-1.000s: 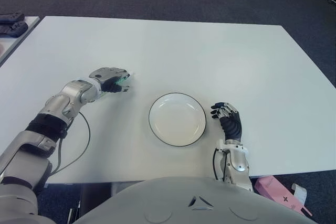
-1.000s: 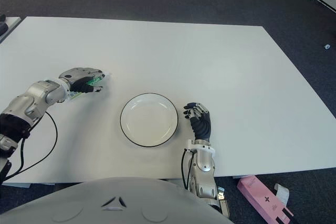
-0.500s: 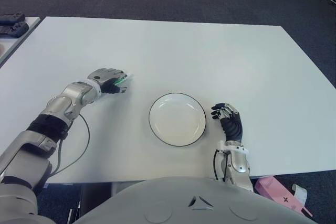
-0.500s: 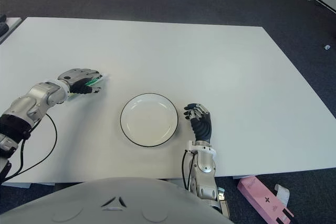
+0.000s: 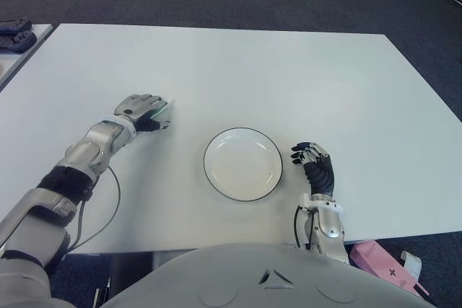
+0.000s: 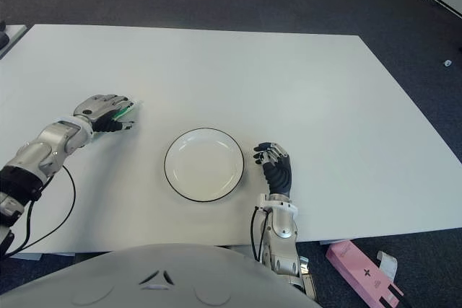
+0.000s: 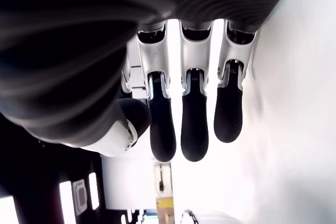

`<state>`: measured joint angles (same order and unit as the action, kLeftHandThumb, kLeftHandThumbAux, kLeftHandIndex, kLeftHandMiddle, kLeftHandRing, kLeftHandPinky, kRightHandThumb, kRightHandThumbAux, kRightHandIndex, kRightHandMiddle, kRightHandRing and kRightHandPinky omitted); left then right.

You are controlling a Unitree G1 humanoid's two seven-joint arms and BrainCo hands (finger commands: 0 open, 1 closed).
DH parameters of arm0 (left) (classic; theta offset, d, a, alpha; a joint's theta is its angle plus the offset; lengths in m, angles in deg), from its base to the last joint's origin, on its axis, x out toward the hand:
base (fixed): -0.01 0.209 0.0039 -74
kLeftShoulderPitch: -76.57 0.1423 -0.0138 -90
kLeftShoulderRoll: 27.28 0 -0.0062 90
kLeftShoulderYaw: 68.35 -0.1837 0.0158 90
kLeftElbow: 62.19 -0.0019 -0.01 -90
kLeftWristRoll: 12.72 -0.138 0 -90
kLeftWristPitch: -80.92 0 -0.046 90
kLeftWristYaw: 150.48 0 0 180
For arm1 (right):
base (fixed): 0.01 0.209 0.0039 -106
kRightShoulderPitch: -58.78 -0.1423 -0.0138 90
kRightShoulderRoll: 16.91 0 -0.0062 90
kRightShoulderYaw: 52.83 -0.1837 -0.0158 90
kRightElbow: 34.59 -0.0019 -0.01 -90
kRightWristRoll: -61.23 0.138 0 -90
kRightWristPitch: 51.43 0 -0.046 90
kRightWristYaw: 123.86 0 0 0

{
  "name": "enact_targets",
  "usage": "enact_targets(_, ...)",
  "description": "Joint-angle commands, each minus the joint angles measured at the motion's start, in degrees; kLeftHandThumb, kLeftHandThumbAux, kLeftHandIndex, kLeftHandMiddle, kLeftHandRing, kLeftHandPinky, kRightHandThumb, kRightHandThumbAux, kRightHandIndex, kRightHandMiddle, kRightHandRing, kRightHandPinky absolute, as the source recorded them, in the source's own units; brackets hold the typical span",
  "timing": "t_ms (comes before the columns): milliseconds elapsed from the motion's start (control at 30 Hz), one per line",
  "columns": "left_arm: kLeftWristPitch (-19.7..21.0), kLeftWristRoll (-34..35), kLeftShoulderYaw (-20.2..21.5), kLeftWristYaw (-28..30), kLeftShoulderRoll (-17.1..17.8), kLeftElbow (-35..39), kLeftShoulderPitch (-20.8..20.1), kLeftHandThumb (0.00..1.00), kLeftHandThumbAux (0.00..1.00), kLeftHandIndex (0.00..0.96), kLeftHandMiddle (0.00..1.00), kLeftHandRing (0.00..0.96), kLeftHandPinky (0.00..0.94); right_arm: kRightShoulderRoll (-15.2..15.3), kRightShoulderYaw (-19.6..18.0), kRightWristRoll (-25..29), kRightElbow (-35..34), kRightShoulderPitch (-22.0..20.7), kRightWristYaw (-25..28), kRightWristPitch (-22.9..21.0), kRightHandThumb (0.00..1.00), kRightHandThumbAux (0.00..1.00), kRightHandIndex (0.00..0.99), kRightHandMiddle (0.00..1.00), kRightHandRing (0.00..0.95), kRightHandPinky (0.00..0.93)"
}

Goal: Put the toothpaste on the table into the plate.

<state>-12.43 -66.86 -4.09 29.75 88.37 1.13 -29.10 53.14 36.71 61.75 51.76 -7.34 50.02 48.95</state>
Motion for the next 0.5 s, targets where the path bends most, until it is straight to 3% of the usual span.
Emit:
enact_targets(33,1.1,-0.6,0.9,-8.9,-1.3,-1.8,3.1,0.367,0.138,0.0,0.0,0.0,0.0,-0.2,-0.1,-0.1,0.6,0.6,0.1,-1.4,0.712,0.728,0.429,0.498,0.515,0.512)
enact_targets(200,3.1,0.3,3.2,-17.9,-2.6,-2.5,4.4,0.37,0.14,0.0,0.0,0.0,0.0,-0.1,0.0,0.1,0.5,0.5,0.4,-1.7,0.712,0.728,0.43,0.5,0.515,0.514)
enact_targets(500,7.9,3.1,7.6,-23.6,-5.3,0.2,7.0,0.411,0.137,0.0,0.0,0.0,0.006,-0.3,-0.1,0.2,0.6,0.3,0.4,-2.0,0.712,0.728,0.43,0.502,0.519,0.518)
